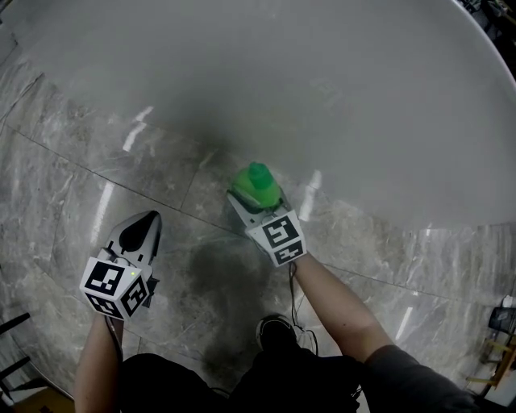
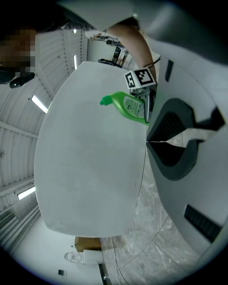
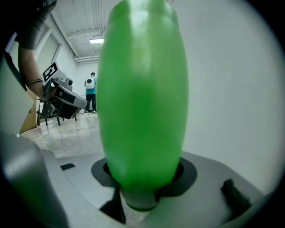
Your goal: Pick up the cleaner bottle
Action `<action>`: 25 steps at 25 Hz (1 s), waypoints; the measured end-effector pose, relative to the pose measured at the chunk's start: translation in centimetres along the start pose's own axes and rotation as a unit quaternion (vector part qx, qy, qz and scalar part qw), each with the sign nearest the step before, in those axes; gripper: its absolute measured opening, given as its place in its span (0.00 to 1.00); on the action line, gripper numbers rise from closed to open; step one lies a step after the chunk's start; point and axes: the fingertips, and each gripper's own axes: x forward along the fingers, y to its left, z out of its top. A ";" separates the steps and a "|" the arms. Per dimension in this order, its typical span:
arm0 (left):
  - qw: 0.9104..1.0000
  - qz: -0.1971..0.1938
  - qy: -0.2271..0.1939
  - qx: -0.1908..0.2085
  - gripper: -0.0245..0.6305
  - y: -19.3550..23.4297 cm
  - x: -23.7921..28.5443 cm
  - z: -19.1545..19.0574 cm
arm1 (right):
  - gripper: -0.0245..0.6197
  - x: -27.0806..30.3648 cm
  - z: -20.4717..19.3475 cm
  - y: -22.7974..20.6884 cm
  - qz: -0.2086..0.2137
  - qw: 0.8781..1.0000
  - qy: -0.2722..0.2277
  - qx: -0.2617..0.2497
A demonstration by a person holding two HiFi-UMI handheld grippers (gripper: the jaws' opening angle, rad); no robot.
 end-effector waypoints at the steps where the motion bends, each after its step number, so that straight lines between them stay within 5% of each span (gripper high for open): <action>1: 1.000 -0.001 -0.003 -0.005 0.06 -0.1 -0.2 0.3 | 0.35 -0.4 0.6 0.2 0.001 1.000 -0.002 0.000; 5: 0.999 -0.008 -0.024 -0.027 0.06 -1.1 -1.5 2.5 | 0.35 -3.1 3.7 0.7 0.000 1.000 -0.009 0.004; 16: 0.999 -0.042 0.002 0.033 0.06 -9.6 -10.7 11.2 | 0.34 -13.2 16.7 3.0 -0.002 0.999 0.010 0.045; 25: 0.999 -0.047 -0.004 0.024 0.06 -14.2 -18.2 22.5 | 0.34 -20.6 30.2 5.3 0.014 0.998 0.011 0.061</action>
